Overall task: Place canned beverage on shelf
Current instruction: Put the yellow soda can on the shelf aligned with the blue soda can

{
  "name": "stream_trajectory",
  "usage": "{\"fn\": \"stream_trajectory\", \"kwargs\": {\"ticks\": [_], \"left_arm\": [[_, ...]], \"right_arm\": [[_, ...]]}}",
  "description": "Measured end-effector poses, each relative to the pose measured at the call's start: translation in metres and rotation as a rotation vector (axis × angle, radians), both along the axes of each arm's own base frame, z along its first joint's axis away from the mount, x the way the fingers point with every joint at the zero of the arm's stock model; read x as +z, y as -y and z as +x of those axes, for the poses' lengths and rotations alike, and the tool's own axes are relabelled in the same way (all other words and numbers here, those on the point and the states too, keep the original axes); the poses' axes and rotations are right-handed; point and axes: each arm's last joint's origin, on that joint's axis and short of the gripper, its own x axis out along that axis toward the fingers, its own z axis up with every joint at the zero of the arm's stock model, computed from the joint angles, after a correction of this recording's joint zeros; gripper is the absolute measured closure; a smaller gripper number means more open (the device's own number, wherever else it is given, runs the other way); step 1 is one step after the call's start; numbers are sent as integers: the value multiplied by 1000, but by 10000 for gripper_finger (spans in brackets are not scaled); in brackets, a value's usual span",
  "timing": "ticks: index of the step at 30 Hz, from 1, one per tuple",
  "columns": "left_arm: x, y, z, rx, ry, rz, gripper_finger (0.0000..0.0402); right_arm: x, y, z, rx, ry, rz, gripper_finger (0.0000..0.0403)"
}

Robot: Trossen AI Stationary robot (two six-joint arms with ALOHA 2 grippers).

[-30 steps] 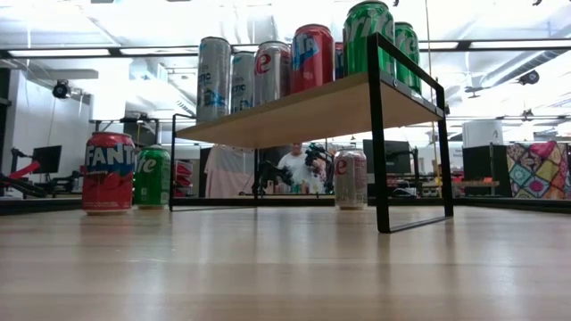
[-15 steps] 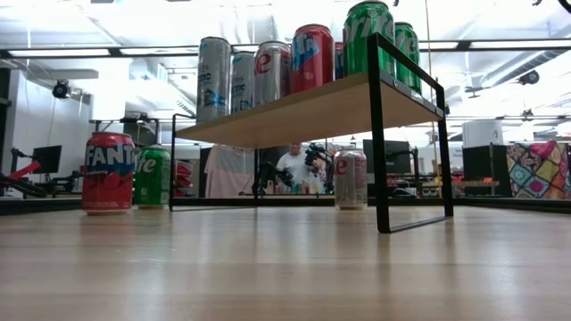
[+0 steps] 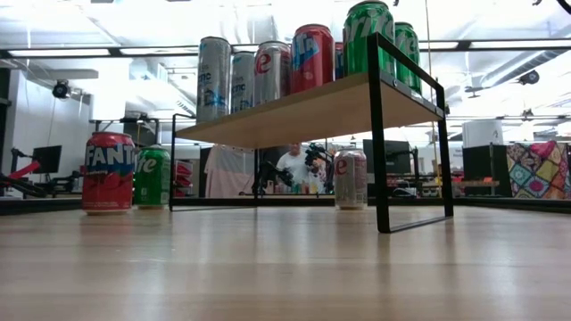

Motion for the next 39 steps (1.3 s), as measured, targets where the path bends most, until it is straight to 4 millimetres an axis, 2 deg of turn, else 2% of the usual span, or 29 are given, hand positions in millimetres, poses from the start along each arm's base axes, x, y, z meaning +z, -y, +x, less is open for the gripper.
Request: {"fn": "stream_trajectory", "kwargs": {"ticks": [5, 10, 14, 18, 24, 32, 39], "left_arm": [[-1, -2, 0, 72, -23, -33, 101], [-2, -3, -2, 142, -44, -49, 66], [-1, 0, -9, 275, -86, -32, 38], [0, 7, -21, 322, -121, 6, 22], [6, 9, -35, 379, -144, -24, 20], [9, 9, -39, 370, -143, -15, 19], [9, 8, -40, 373, -145, -6, 19]], "right_arm": [[4, 5, -2, -12, 5, 2, 170], [6, 9, -4, -21, -10, 1, 170], [10, 21, -10, -57, -47, 15, 170], [18, 37, -18, -88, -72, 56, 170], [19, 66, -13, -159, -84, 52, 170], [12, 104, 1, -180, -99, 83, 170], [9, 118, 6, -183, -93, 107, 170]]}}
